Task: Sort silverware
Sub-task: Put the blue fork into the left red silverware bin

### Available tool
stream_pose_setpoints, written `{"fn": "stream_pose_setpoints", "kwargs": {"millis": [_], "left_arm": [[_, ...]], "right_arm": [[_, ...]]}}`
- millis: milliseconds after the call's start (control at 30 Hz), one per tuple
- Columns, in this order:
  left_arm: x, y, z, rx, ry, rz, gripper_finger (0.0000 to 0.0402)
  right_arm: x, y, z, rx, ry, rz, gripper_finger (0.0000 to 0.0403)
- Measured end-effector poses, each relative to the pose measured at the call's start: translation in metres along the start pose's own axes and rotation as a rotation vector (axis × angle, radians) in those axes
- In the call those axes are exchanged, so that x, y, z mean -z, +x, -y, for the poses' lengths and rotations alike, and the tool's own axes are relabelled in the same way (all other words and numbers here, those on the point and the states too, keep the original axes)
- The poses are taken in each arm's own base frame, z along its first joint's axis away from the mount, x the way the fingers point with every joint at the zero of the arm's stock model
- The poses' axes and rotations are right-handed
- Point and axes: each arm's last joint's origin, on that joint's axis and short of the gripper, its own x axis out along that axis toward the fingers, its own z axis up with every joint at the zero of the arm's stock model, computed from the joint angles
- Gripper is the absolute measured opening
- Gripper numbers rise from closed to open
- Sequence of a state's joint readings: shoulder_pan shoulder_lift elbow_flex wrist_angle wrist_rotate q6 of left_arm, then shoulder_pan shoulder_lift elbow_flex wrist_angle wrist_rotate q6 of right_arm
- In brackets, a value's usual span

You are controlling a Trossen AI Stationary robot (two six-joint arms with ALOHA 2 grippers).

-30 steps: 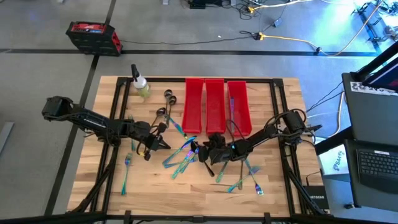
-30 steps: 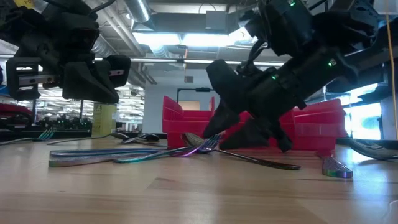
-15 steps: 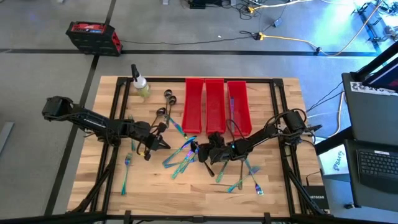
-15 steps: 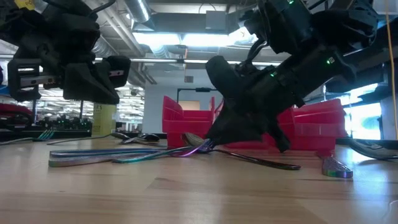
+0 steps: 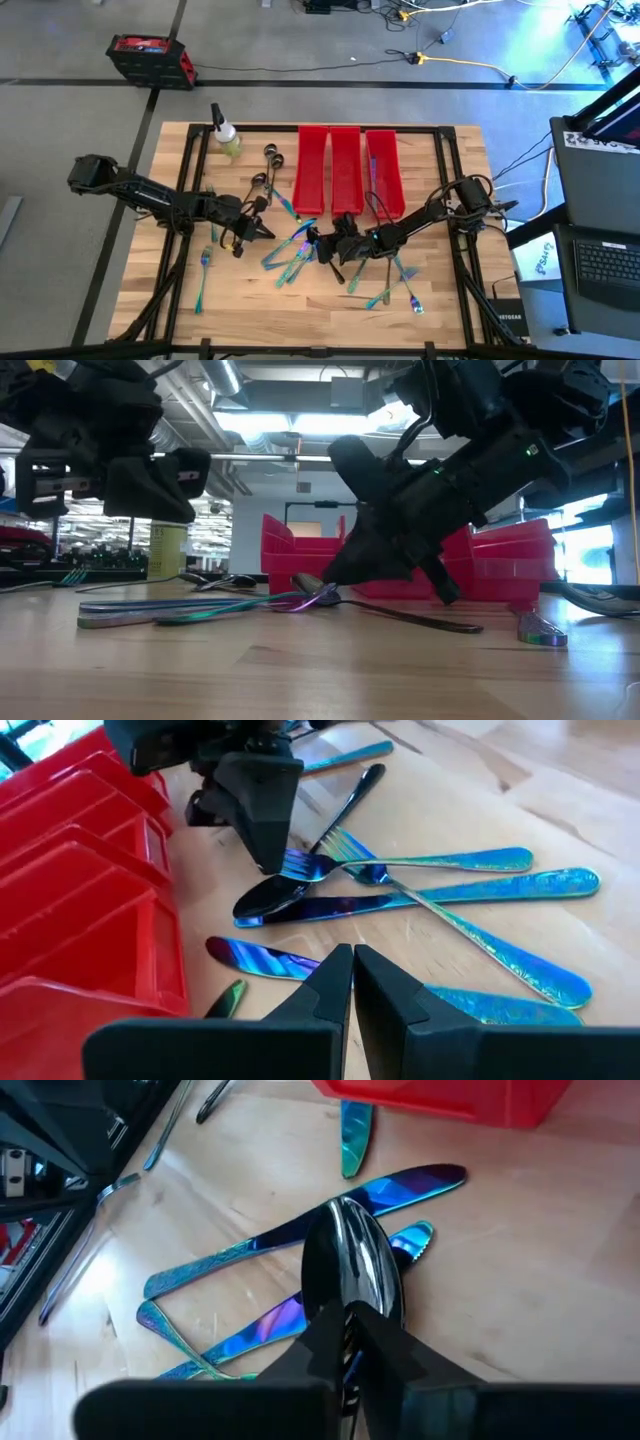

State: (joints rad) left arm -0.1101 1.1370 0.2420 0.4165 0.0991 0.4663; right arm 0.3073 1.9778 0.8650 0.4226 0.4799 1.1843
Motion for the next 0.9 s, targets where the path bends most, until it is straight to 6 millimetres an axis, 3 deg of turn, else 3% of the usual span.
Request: {"fn": "stream_pose_setpoints", "kwargs": {"millis": [300, 500, 900], "left_arm": [[-0.013, -0.001, -0.006, -0.038, -0.212, 0.138, 0.0000], [-0.034, -0.008, -0.014, -0.058, -0.296, 0.383, 0.0009], [-0.032, -0.008, -0.020, -0.068, -0.529, 0.388, 0.0161]], "right_arm": [[-0.011, 0.001, -0.007, -0.070, 0.015, 0.074, 0.0001], [-0.016, 0.000, -0.014, -0.133, 0.014, 0.112, 0.0001], [-0.057, -0.035, -0.042, -0.212, -0.094, 0.250, 0.0000]]}}
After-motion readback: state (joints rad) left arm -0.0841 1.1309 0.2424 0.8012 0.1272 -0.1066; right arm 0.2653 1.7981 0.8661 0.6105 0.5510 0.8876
